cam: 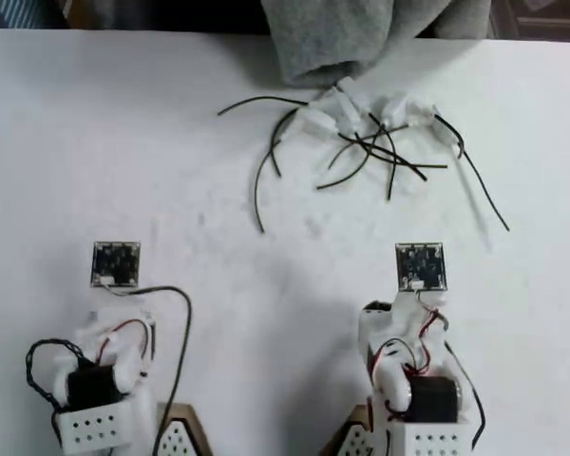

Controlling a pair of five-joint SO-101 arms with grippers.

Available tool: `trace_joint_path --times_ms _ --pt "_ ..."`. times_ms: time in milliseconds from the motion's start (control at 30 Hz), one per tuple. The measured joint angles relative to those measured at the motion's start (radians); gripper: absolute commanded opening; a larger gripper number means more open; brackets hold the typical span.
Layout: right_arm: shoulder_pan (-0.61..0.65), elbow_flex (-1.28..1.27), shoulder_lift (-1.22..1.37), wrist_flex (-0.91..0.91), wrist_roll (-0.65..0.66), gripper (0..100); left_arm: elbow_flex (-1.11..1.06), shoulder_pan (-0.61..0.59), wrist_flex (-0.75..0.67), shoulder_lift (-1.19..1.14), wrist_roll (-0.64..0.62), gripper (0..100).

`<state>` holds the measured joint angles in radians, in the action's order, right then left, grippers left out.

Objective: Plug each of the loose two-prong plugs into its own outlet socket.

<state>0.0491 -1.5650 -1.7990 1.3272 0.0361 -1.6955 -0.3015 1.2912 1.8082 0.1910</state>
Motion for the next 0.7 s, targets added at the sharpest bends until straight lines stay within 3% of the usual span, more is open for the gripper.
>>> trace_joint_path --times_ms 100,700 --pt "-0.003 -0.109 0.002 -0.071 0.002 1.8 0.0 -0.002 0.0 0.002 0.0 2" --pt "-0.002 -0.115 0.0 -0.064 0.002 1.8 0.0 -0.002 0.0 0.0 0.008 2"
